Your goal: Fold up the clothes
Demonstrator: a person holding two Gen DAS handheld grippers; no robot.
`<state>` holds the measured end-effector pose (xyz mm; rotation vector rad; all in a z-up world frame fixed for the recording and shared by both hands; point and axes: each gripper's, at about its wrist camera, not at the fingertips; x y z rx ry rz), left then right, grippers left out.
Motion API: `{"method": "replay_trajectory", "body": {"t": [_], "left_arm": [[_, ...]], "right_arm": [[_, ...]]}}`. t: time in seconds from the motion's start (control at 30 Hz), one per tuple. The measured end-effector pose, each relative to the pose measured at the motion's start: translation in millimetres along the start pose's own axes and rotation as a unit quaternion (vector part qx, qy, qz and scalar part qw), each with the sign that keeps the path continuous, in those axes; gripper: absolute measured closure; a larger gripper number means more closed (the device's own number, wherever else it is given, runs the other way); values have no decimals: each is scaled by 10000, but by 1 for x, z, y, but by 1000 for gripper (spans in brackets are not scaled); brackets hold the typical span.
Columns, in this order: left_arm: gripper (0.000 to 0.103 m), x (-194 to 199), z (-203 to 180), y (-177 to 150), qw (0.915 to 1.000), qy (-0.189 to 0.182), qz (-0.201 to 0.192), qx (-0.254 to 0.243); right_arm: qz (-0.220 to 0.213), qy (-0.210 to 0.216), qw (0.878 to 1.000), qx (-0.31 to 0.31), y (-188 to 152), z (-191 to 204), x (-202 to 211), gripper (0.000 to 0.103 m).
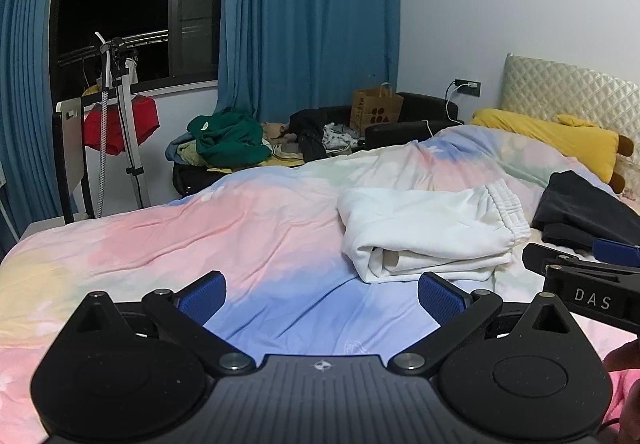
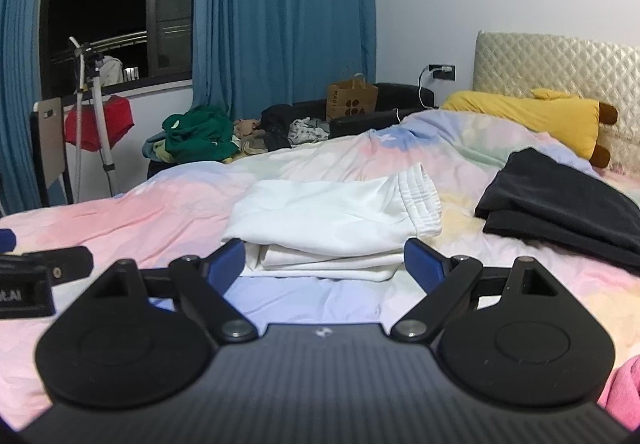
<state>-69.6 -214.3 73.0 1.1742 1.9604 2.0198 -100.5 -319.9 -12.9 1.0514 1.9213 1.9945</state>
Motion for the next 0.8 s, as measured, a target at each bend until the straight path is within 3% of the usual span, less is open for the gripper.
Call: {"method": "replay_trajectory", "body": {"t": [0.8], "left_arm": [[0,2,5,-1,9999,50,38,117]], "right_arm": [[75,-64,9999,-70,0,-2,-3,15]]}}
Point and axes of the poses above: each gripper's, at about its wrist camera, not at the fingertips, and x roughly against the way its jaws point, z to its left, y to its top, and after that the axes turned 10 degrees about x, right-handed
